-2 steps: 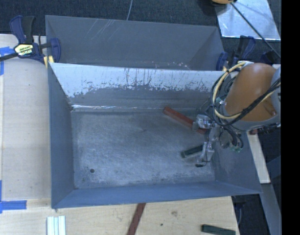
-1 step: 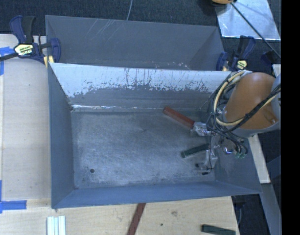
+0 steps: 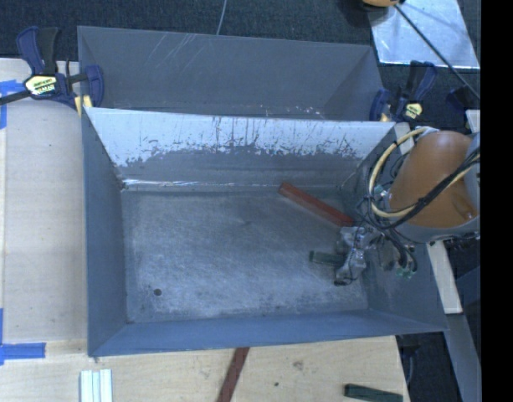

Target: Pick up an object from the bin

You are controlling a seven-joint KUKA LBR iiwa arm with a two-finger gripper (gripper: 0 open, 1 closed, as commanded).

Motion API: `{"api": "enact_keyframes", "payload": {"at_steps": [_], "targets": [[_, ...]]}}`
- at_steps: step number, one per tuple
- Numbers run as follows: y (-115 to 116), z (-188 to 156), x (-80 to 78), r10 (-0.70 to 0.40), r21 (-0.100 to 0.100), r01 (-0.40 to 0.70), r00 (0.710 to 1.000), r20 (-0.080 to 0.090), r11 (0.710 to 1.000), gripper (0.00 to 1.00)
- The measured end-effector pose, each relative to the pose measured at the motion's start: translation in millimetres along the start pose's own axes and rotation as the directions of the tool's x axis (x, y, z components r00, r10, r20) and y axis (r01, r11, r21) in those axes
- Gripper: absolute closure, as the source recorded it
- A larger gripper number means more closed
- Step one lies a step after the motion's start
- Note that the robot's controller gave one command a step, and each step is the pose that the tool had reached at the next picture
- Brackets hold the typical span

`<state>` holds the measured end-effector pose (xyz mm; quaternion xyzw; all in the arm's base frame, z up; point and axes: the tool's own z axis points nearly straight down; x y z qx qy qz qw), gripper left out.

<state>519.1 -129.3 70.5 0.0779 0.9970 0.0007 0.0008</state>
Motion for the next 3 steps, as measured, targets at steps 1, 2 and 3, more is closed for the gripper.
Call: {"api": "enact_keyframes", "payload": {"at_steps": [1, 2, 3], "targets": [[0.0, 0.0, 0.0, 0.000, 0.000, 0.000, 1.000, 0.000, 1.000, 1.00], [0.0, -0.9, 0.1, 0.000, 0.000, 0.000, 1.000, 0.000, 1.000, 1.00], [-0.3, -7.0, 0.9, 0.000, 0.001, 0.000, 1.000, -0.002, 1.000, 1.00]]}}
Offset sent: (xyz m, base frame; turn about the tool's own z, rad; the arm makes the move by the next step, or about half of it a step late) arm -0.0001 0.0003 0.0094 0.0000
